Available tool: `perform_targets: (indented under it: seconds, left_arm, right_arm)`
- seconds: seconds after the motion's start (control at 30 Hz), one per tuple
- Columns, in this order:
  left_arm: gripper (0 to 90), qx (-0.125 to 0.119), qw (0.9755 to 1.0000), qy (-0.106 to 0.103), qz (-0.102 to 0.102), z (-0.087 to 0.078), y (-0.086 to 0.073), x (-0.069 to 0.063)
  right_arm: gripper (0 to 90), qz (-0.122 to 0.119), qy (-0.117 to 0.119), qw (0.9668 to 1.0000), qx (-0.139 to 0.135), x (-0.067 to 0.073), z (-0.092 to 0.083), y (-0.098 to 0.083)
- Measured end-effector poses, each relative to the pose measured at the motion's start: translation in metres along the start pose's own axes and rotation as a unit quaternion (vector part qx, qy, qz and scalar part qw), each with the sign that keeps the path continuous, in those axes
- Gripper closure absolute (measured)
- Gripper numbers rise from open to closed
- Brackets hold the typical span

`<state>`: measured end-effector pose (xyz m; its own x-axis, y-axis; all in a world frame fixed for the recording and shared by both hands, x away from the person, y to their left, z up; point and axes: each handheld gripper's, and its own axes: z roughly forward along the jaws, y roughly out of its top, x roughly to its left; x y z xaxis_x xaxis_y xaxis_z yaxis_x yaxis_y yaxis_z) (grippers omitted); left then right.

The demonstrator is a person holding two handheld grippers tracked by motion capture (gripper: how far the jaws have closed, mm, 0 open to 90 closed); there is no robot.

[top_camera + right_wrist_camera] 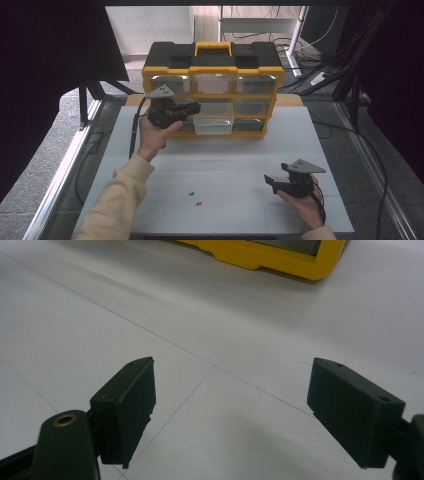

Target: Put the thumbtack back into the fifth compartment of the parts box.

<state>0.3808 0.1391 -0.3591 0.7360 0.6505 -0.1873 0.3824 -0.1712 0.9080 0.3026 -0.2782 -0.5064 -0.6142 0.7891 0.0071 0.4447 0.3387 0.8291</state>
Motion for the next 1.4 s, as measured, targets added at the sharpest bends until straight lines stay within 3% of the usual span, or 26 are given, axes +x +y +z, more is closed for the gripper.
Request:
perform_targets:
  seconds: [0.23, 0.4, 0.7, 0.93, 1.0, 1.1, 1.2, 1.4]
  left_arm:
    - [82.9, 0.009, 0.9999, -0.002, -0.004, 0.012, 0.004, 0.001]
    - [82.8, 0.017, 0.9998, 0.007, 0.005, 0.022, 0.008, 0.001]
    - [82.3, 0.021, 0.9995, 0.015, -0.015, 0.036, 0.007, 0.012]
    - [81.1, 0.023, 0.9995, 0.019, -0.008, 0.040, 0.007, 0.009]
    - [72.6, 0.019, 0.9997, 0.015, 0.003, 0.040, 0.007, 0.009]
    - [44.2, 0.017, 0.9997, 0.018, 0.002, 0.037, 0.007, 0.008]
    - [27.3, 0.018, 0.9996, 0.022, 0.006, 0.033, 0.007, 0.007]
    - [21.5, 0.020, 0.9995, 0.020, 0.012, 0.021, 0.005, 0.003]
  right_arm:
    - [19.9, 0.000, 0.000, 1.0000, 0.000, -0.001, 0.000, 0.000]
    - [20.0, 0.001, 0.003, 1.0000, 0.001, 0.000, 0.000, 0.000]
    - [19.9, 0.001, 0.001, 1.0000, 0.002, 0.000, 0.000, 0.000]
    - [19.9, 0.001, 0.003, 1.0000, 0.003, 0.000, 0.000, 0.000]
    - [19.9, 0.000, 0.003, 1.0000, 0.002, 0.000, 0.000, 0.000]
    - [19.9, 0.000, 0.000, 1.0000, 0.002, 0.000, 0.000, -0.001]
    - [19.9, 0.000, 0.002, 1.0000, 0.001, -0.001, 0.000, -0.001]
    - [20.0, 0.000, 0.000, 1.0000, 0.001, 0.000, 0.000, 0.000]
